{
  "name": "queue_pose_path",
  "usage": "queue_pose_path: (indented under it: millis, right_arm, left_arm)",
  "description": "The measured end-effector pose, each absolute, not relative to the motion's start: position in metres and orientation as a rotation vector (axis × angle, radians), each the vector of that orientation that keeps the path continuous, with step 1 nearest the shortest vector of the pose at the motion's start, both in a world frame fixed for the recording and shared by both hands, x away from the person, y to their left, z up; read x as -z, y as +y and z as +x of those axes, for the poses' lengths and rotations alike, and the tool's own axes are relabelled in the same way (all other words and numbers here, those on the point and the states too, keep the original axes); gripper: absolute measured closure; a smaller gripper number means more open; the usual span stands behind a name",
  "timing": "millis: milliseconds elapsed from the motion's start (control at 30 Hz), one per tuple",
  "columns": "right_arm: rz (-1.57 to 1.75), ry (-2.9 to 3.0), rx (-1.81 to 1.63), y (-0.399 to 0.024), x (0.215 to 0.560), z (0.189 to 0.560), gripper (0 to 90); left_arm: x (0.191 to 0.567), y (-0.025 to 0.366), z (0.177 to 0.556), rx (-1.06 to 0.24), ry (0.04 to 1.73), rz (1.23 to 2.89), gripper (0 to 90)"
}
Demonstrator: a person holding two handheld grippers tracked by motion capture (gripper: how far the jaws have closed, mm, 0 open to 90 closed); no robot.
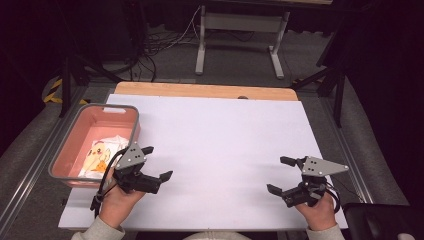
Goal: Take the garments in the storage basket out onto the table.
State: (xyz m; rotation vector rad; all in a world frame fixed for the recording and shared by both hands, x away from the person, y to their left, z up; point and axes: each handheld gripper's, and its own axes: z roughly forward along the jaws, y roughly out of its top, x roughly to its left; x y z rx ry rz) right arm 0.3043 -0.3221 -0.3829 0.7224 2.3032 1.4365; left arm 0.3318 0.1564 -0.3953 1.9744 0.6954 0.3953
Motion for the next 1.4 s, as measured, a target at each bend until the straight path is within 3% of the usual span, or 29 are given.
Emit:
queue_pose_path:
  millis: [1400]
  right_arm:
    - [0.738, 2.321, -1.422, -0.324, 0.385, 0.305, 0.0]
  left_arm:
    - [0.371, 0.16, 0.338, -0.389, 0.654, 2.071, 4.5]
